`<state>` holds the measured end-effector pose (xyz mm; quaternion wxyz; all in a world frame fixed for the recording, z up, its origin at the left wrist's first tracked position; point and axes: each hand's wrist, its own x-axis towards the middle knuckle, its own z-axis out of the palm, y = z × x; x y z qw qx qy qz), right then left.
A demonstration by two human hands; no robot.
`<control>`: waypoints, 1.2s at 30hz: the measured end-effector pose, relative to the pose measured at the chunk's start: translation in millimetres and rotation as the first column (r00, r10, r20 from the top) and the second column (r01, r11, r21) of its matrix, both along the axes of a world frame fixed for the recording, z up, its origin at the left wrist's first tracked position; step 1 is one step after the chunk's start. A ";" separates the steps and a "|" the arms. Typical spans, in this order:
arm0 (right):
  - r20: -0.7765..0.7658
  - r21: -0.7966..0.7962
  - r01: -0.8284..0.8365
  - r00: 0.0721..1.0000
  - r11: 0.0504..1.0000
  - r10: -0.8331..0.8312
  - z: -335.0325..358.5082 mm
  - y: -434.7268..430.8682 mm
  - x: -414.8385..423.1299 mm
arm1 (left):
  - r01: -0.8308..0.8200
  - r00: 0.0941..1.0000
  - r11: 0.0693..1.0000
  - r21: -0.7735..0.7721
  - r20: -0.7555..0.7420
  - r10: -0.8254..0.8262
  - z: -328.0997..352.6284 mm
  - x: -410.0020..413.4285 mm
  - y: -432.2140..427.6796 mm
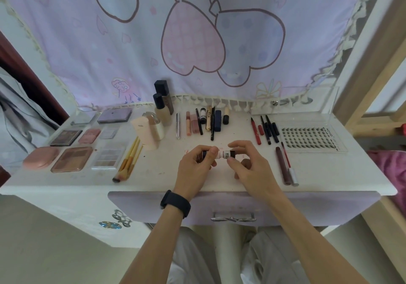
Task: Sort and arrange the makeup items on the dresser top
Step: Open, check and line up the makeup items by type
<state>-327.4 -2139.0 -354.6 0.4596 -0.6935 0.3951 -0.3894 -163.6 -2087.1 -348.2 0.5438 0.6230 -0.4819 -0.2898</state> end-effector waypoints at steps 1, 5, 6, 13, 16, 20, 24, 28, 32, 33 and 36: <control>0.006 0.020 0.001 1.000 1.000 -0.001 2.0 0.3 0.0 | 0.000 1.000 1.000 0.001 -0.004 0.000 0.2 0.0 0.1; -0.072 0.020 0.011 0.997 1.000 -0.009 2.3 -0.1 2.6 | 0.001 1.000 1.000 -0.003 0.001 -0.001 0.7 0.7 0.5; -0.081 0.007 0.011 0.997 1.000 -0.010 1.1 0.4 3.2 | 0.000 1.000 1.000 -0.002 0.006 0.000 0.5 1.0 0.4; -0.022 -0.014 -0.006 1.000 1.000 0.005 0.7 2.8 0.2 | 0.000 1.000 1.000 0.005 0.016 0.000 -0.5 1.0 -0.5; -0.026 0.005 0.001 1.000 1.000 0.000 2.8 2.9 0.0 | 0.003 1.000 1.000 0.007 -0.007 -0.003 0.1 0.7 -0.4; -0.107 -0.033 0.008 0.994 0.999 -0.012 -0.6 0.6 2.5 | 0.005 1.000 1.000 -0.002 -0.010 -0.005 -0.2 1.4 0.3; -0.036 -0.047 0.008 0.999 0.999 -0.010 -2.8 2.1 -0.2 | 0.002 1.000 1.000 -0.002 -0.007 -0.002 0.2 0.8 -0.7; 0.037 -0.062 0.015 0.999 0.998 -0.012 -1.9 5.2 -1.1 | -0.010 1.000 1.000 0.009 -0.028 0.010 1.1 1.0 -1.5; 0.056 -0.069 0.033 0.998 0.997 -0.029 -1.8 7.0 -0.4 | -0.018 0.998 1.000 0.019 -0.054 0.019 3.1 2.1 -0.6; 0.058 -0.066 0.036 0.998 0.997 -0.033 -1.8 7.1 -0.4 | -0.020 0.998 1.000 0.017 -0.065 0.021 3.7 2.1 -0.4; 0.071 -0.063 0.046 0.997 0.997 -0.042 -2.1 7.1 -0.9 | -0.024 0.992 1.000 0.004 -0.127 0.025 5.6 3.1 0.8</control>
